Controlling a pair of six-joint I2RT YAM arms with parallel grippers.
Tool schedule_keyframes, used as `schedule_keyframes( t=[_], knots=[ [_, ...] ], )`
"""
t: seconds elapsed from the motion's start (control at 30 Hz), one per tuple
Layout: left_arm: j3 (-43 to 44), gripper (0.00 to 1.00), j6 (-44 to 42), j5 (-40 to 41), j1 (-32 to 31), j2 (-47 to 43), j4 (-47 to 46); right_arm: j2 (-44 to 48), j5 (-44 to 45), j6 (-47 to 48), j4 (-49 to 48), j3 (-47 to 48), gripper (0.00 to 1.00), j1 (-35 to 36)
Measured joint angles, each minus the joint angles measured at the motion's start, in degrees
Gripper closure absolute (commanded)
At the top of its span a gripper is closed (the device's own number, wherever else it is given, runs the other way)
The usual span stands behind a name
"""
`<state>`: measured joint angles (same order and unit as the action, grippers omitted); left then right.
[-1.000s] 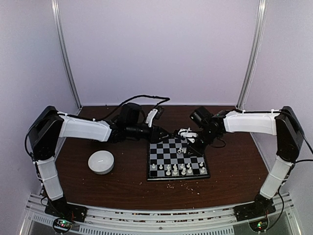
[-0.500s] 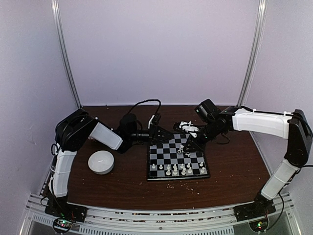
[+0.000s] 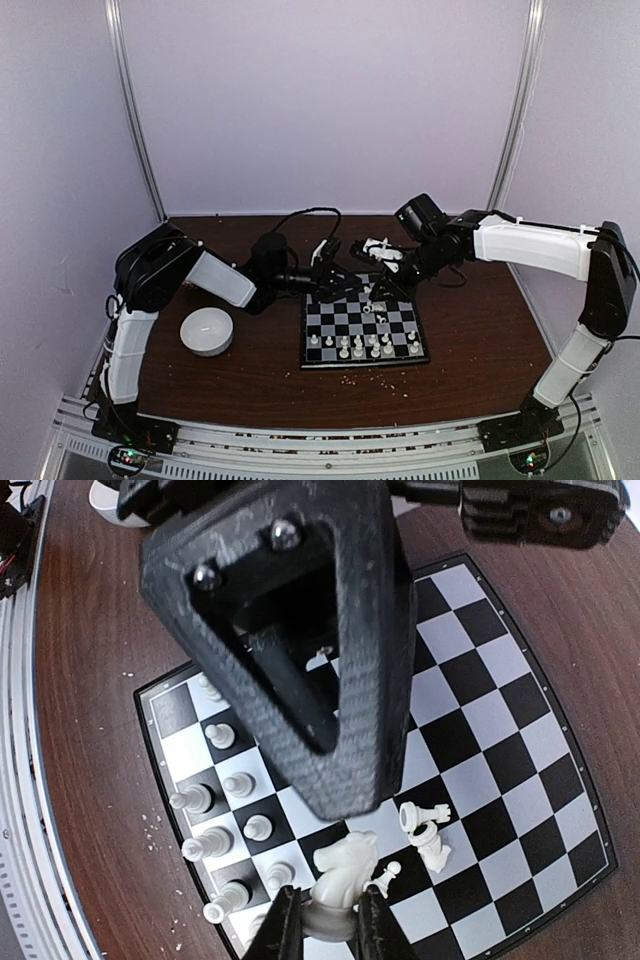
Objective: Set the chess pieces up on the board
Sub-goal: Pass from the right arm to the left
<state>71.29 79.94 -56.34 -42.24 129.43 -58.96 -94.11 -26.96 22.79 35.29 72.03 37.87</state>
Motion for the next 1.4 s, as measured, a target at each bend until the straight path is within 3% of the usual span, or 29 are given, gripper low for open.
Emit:
schedule_keyframes(
  t=[0.53, 1.07, 1.4],
  knots=[
    [1.9, 0.78, -0.8, -0.8, -1.1, -0.1, 2.9, -1.7, 0.2, 0.0, 0.0, 1.6, 0.86, 0.7],
    [3.6, 0.78, -0.7, -1.6, -1.4, 0.1, 5.8, -1.7, 1.3, 0.0, 0.0, 1.7, 0.86, 1.4],
    [4.3, 0.98, 0.3, -1.6, -1.4, 1.0, 6.4, -1.7, 1.7, 0.0, 0.1, 1.9, 0.85, 1.4]
  ],
)
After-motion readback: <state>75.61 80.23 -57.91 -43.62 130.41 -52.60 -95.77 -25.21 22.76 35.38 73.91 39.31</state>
